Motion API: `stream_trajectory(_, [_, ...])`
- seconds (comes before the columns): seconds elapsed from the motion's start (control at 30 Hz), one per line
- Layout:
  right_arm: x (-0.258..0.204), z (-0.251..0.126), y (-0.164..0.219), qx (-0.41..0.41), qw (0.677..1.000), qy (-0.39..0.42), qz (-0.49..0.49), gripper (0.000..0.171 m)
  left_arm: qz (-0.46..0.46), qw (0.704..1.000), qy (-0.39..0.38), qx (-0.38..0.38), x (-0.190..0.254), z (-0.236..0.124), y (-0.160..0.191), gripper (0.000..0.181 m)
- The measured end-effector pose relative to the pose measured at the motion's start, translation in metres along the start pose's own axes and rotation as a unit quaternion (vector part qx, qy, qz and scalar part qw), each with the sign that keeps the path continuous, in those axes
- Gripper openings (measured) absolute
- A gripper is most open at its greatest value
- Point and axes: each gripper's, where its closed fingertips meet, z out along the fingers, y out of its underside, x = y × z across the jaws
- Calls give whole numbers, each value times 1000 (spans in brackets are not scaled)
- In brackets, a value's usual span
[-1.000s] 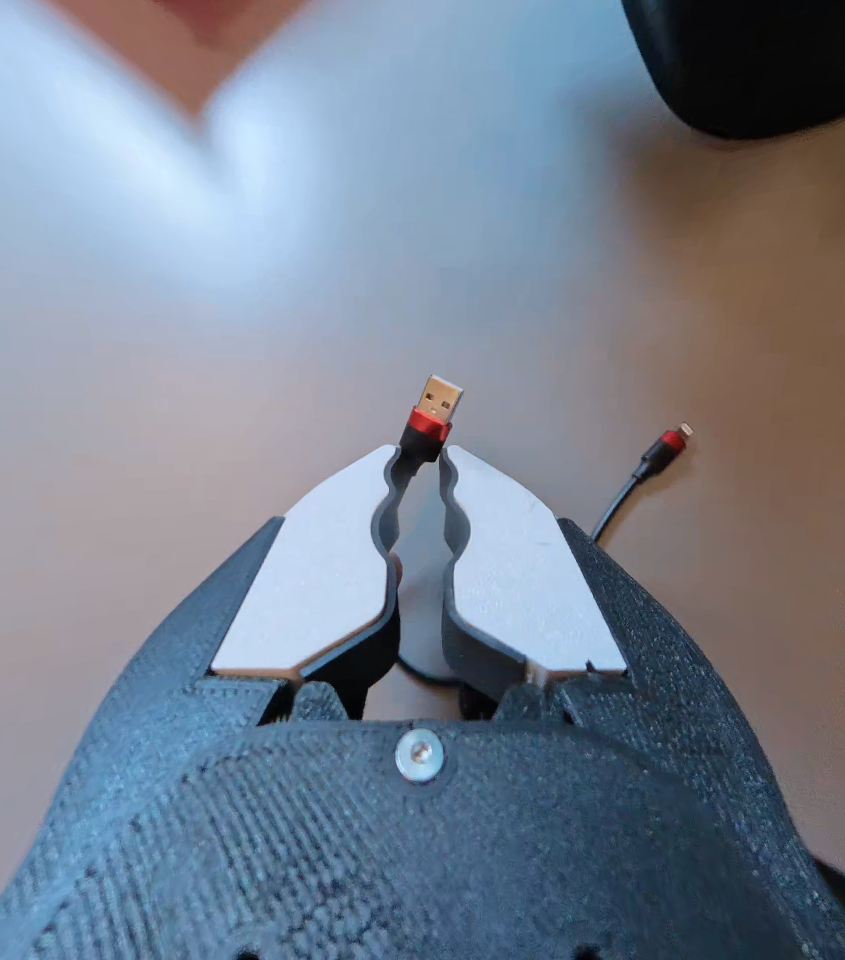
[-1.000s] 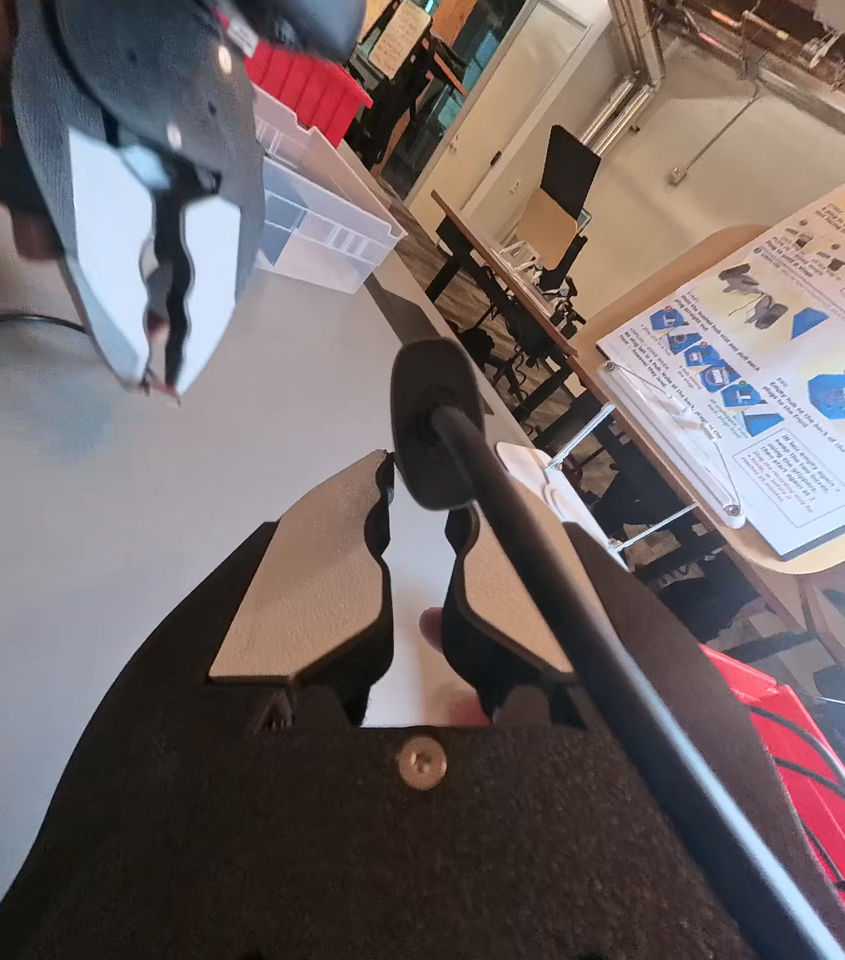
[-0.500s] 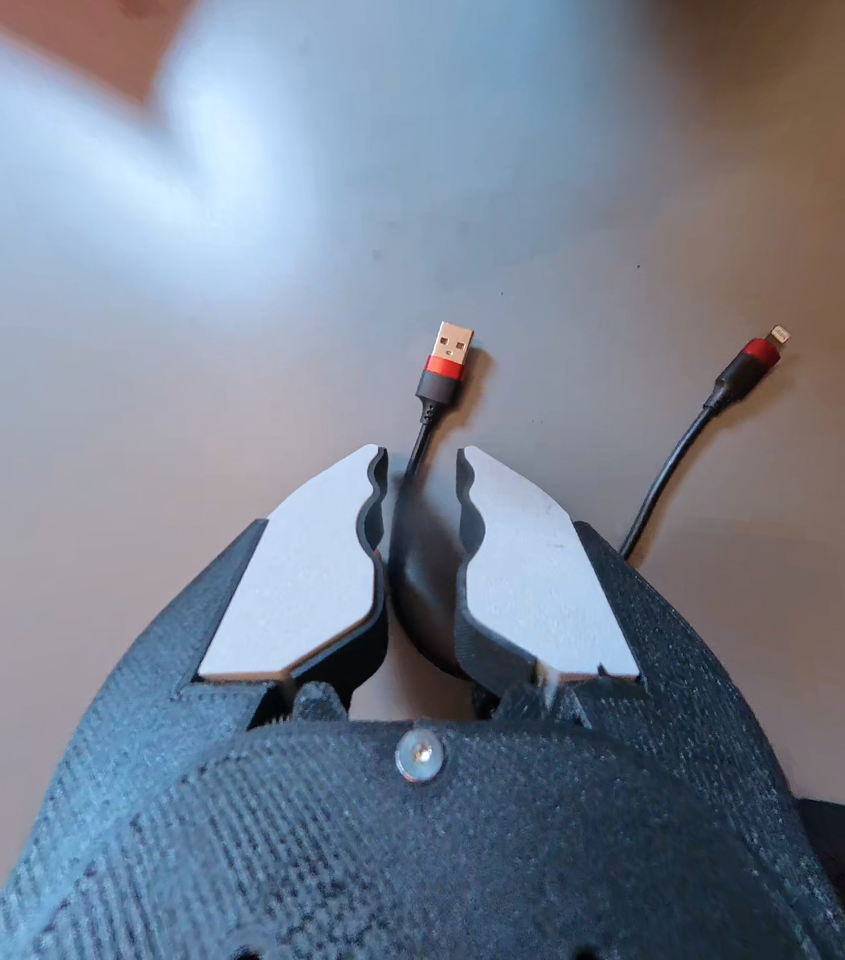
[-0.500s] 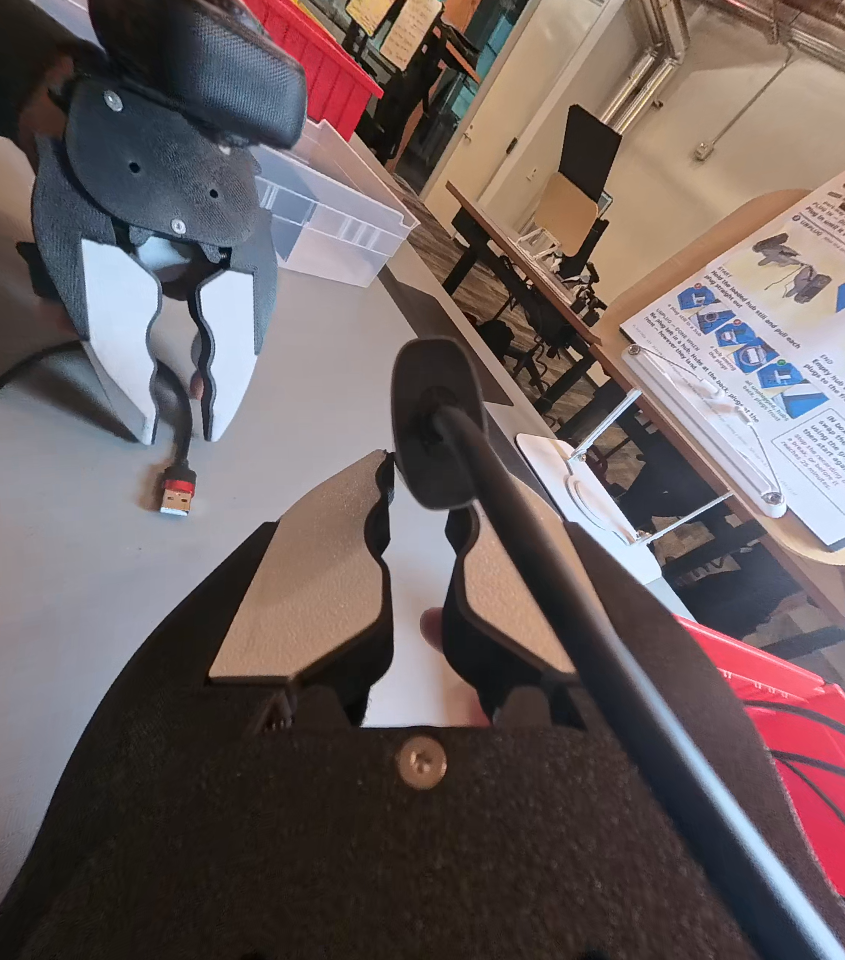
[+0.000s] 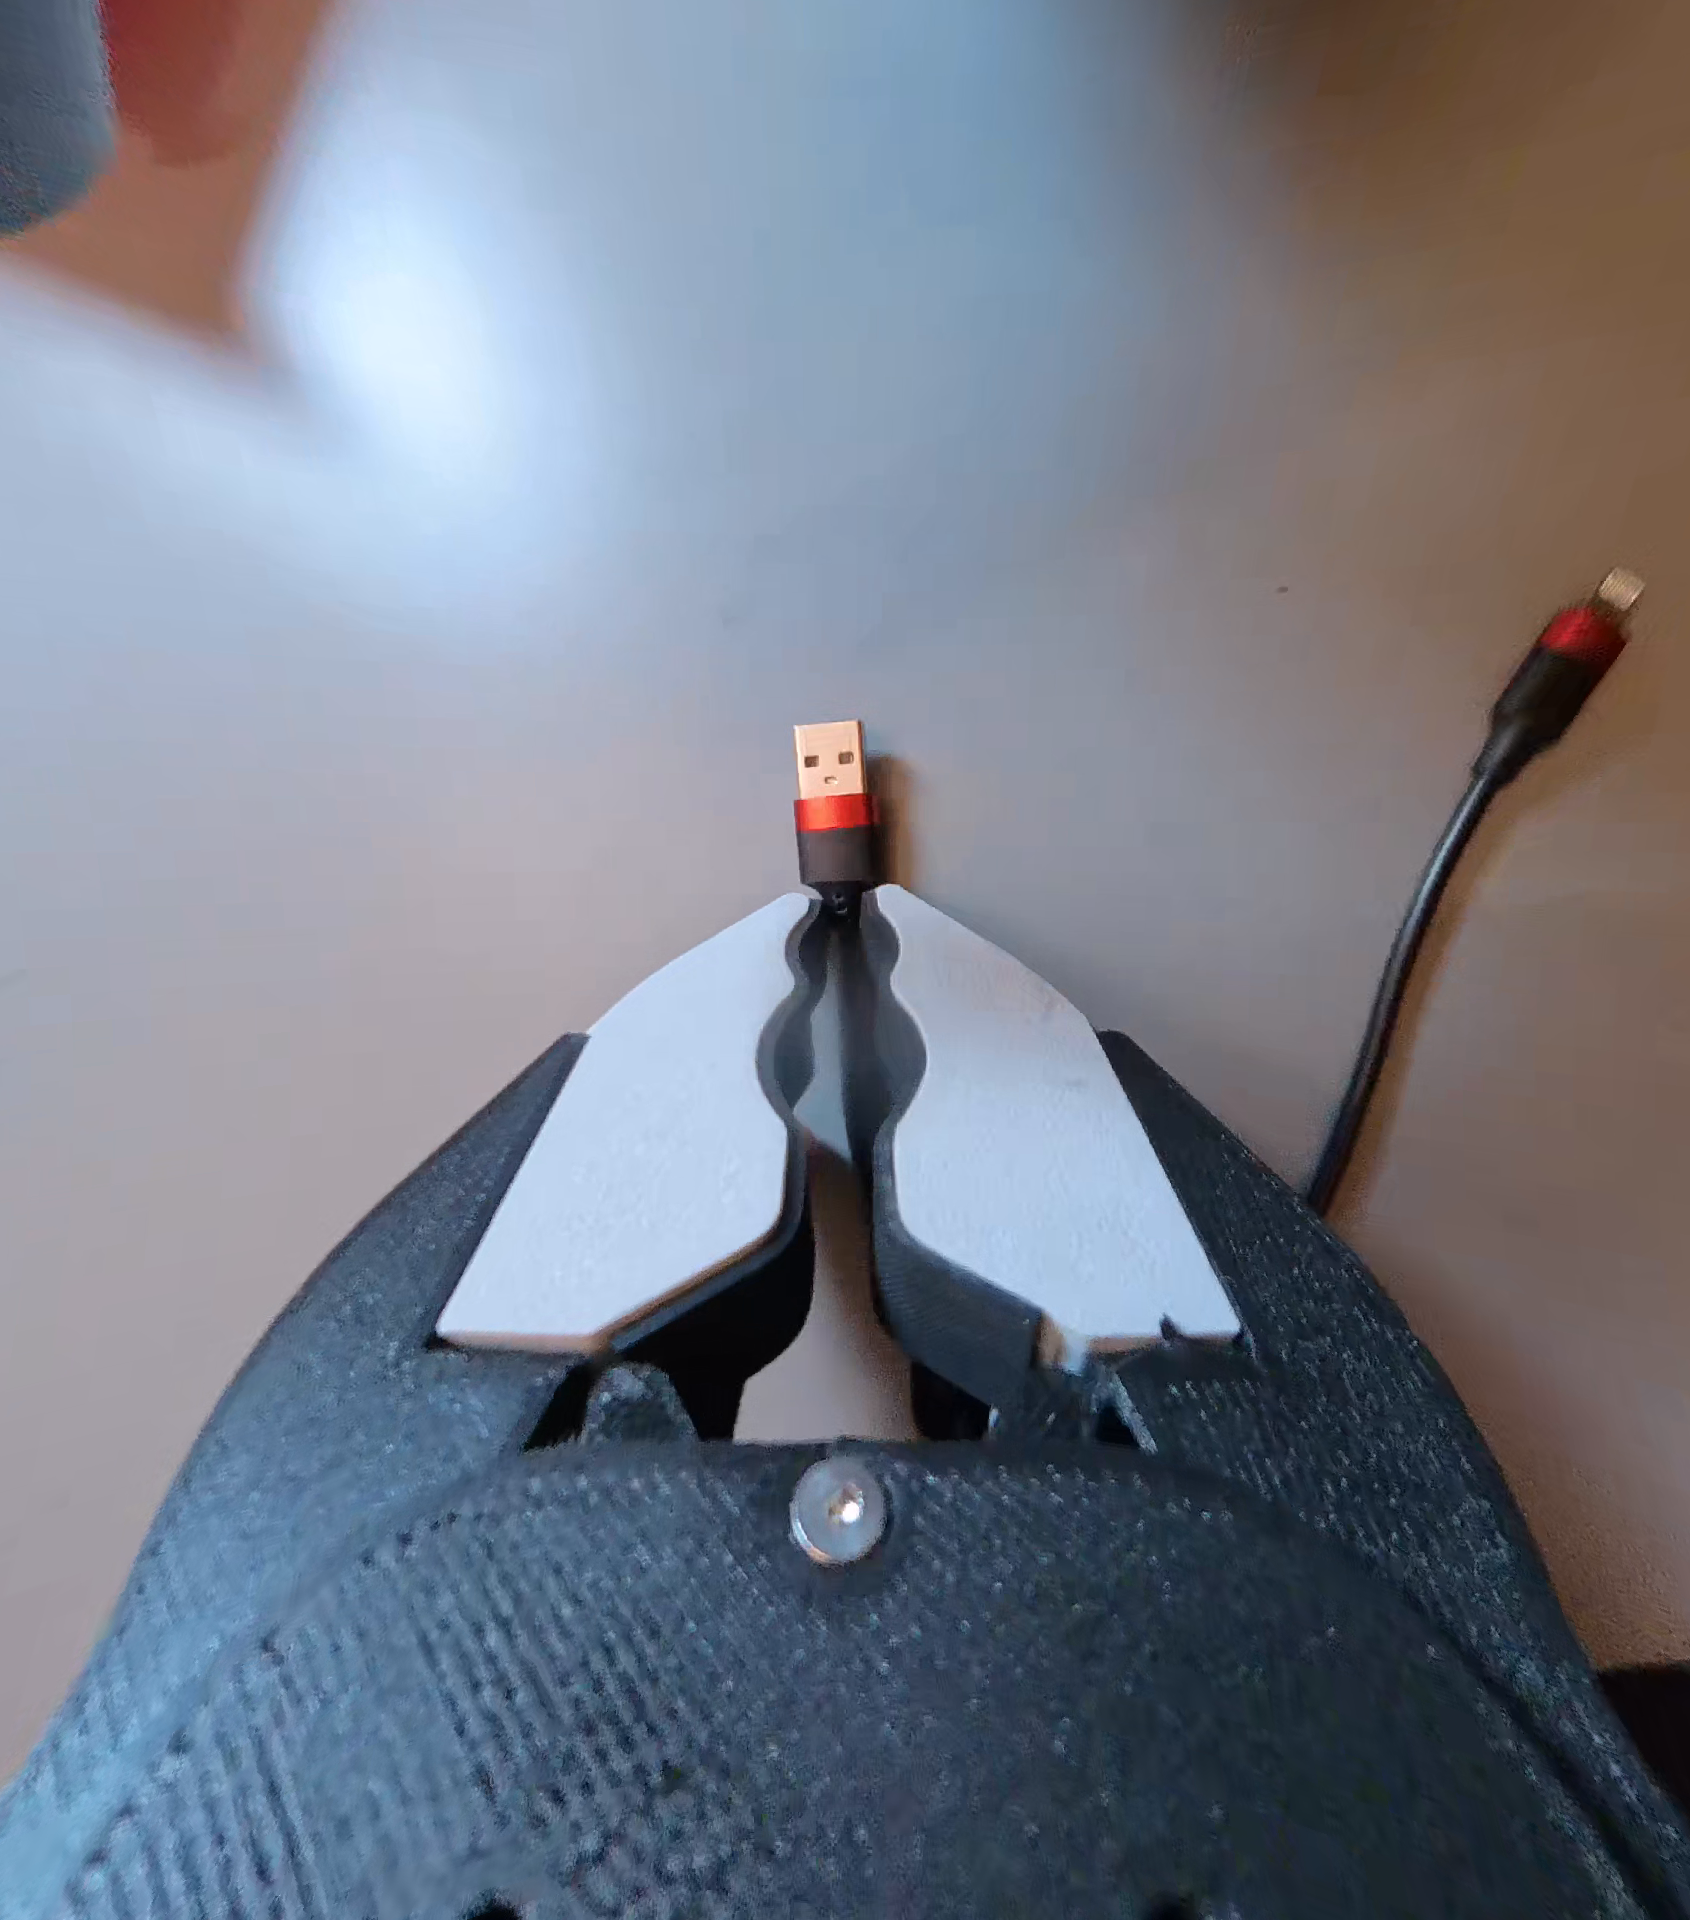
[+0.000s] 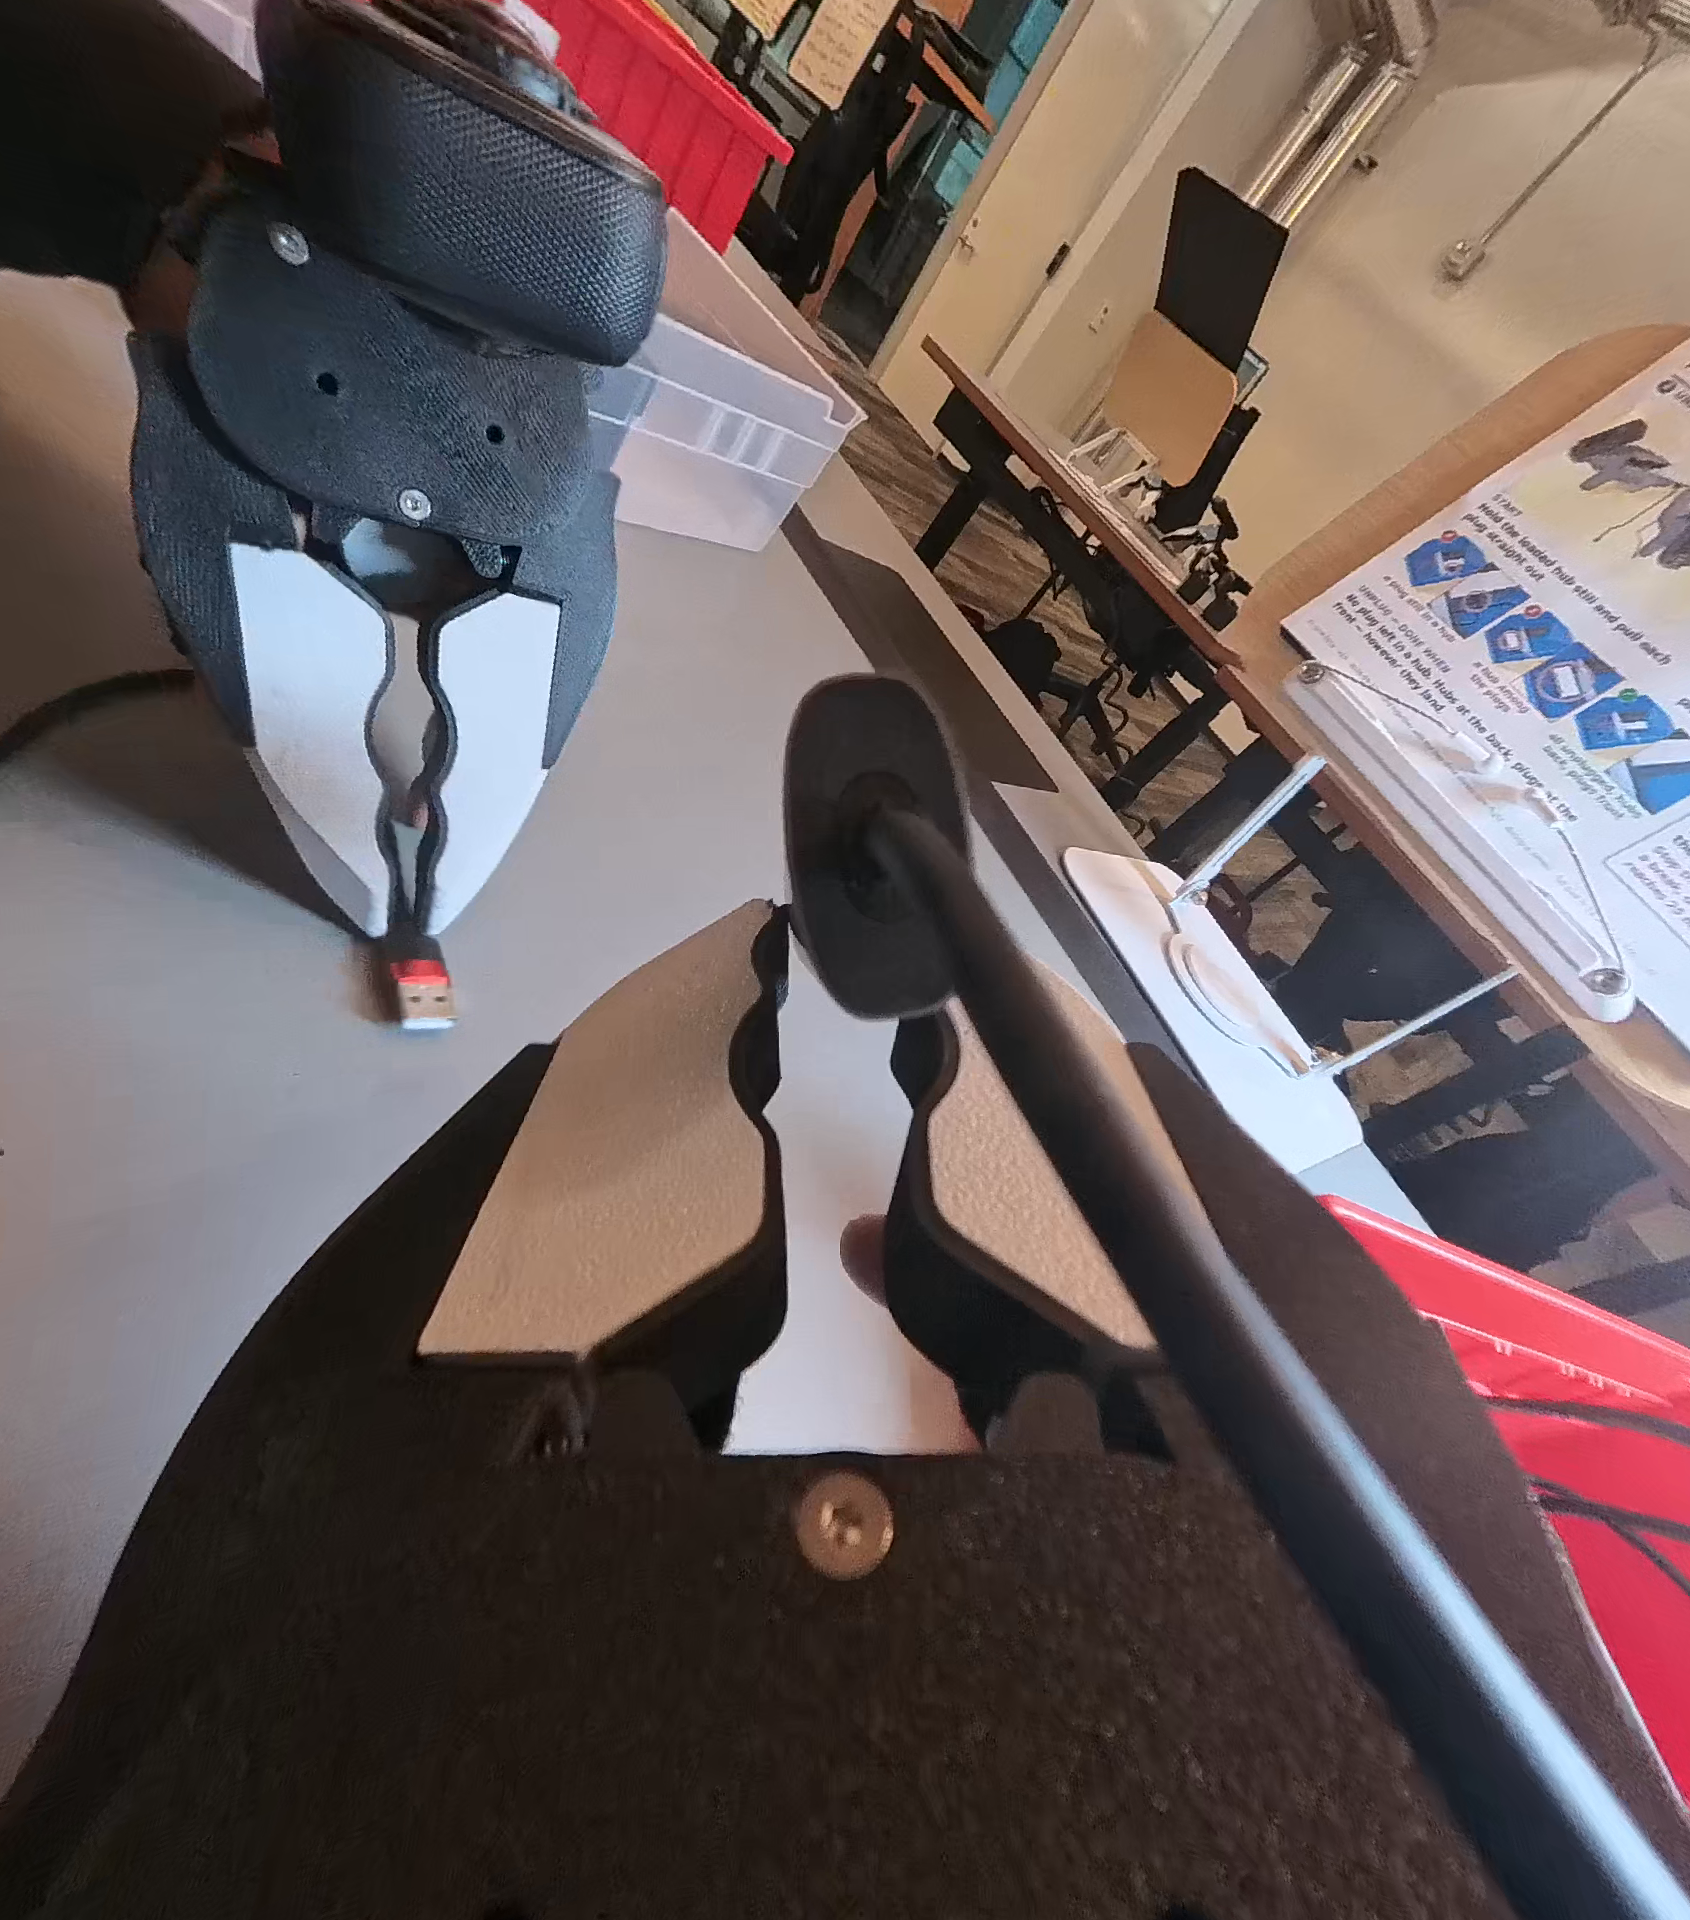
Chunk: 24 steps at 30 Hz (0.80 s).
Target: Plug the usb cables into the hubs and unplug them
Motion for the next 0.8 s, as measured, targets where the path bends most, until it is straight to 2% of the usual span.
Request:
stream_trajectory(0.03, [-1,0,0,-2,1000,-1,-3,17,1,999,-32,-12,-6,0,2,6])
stream_trajectory(0.1, [-3,0,1,-4,1000,-4,-8,18,-26,998,-57,-18,-10,-4,7,6])
stream_trajectory(0.27, [-13,0,-5,7,999,-28,-17,18,-178,980,17,87,-2,-43,-1,6])
stream_trajectory(0.4, [-25,1,-12,18,998,-45,-50,17,-211,968,53,128,6,-84,-24,6])
stream_trajectory(0.6, [-49,6,-16,15,990,-66,-126,17,-217,965,123,86,24,-85,-42,6])
stream_trajectory(0.8, [-66,12,-11,-5,978,-68,-197,17,-225,961,159,22,19,-77,-36,6])
